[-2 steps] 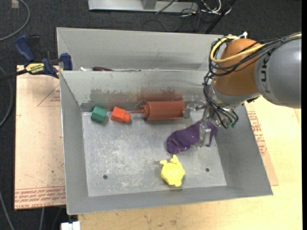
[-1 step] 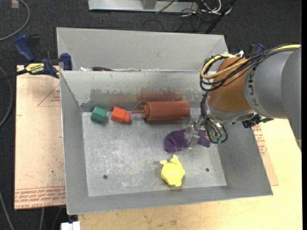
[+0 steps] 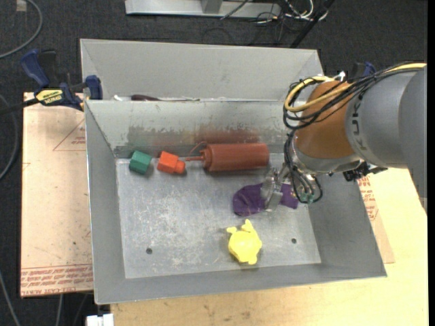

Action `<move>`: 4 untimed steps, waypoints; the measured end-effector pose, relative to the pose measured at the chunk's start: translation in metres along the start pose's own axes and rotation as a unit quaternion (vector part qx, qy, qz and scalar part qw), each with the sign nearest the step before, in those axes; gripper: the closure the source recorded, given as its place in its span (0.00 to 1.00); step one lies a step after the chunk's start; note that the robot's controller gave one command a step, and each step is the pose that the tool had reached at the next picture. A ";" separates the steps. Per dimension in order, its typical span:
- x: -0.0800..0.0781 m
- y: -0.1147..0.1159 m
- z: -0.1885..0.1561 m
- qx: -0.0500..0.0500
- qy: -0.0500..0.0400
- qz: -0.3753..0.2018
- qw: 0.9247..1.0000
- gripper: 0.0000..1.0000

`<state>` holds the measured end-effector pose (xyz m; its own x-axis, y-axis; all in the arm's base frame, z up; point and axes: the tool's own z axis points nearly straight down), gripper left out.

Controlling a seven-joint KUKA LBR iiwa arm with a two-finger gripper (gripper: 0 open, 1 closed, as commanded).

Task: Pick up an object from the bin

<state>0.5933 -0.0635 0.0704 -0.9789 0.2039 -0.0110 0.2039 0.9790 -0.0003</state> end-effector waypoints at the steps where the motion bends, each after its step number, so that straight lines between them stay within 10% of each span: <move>1: -0.001 0.021 -0.163 -0.001 -0.005 -0.038 0.999 1.00; 2: 0.001 0.021 -0.161 0.000 -0.002 -0.039 0.999 1.00; 3: 0.046 0.060 -0.095 -0.001 -0.005 -0.059 0.998 1.00; 4: 0.046 0.060 -0.096 -0.001 -0.005 -0.059 0.998 0.00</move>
Offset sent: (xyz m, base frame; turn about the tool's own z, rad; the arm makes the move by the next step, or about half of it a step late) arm 0.0000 0.0000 0.0000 0.0000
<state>0.5593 0.0049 0.1654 -0.9959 0.0874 -0.0213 0.0875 0.9962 -0.0008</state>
